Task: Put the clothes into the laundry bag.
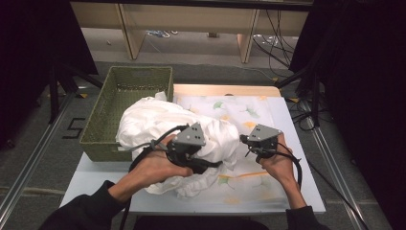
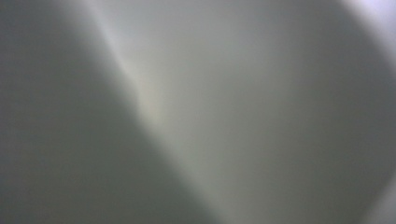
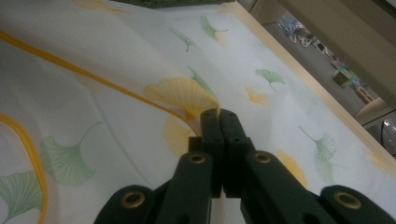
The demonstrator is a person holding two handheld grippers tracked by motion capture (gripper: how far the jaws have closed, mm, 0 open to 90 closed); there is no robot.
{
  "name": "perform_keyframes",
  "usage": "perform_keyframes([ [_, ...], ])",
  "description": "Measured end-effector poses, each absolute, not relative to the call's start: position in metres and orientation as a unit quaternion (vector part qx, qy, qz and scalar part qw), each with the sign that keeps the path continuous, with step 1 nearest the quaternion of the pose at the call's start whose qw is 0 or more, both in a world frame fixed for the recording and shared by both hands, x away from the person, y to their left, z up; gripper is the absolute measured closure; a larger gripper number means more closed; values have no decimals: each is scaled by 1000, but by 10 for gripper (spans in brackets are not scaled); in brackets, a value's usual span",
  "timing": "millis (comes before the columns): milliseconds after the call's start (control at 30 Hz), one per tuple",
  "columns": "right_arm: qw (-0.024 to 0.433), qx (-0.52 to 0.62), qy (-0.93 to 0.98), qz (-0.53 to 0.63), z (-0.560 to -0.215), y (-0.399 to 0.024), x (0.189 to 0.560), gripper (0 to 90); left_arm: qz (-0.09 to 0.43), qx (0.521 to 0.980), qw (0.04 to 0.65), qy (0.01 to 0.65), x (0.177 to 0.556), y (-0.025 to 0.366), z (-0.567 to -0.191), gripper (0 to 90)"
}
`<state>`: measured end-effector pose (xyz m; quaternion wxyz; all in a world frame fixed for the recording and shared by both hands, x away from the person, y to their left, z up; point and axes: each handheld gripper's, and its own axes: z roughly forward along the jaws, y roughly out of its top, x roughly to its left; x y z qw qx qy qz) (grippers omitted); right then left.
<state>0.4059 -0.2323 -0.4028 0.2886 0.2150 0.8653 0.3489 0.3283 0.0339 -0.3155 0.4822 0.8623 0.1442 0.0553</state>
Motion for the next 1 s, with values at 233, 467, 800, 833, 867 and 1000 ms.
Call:
perform_keyframes([
  [233, 294, 218, 862, 351, -401, -233, 408, 900, 66, 884, 440, 142, 319, 15, -362, 644],
  [467, 302, 213, 860, 353, -399, -230, 407, 900, 94, 918, 367, 120, 325, -8, -404, 573],
  [800, 306, 205, 861, 350, -395, -222, 400, 900, 88, 927, 314, 185, 353, -48, -454, 246],
  [833, 309, 202, 864, 343, -396, -221, 400, 900, 90, 926, 316, 185, 352, -49, -451, 215],
  [867, 308, 202, 864, 343, -397, -221, 401, 900, 89, 924, 319, 188, 350, -48, -446, 212],
  [1000, 305, 207, 864, 344, -399, -223, 402, 900, 79, 925, 333, 165, 340, -40, -412, 177],
])
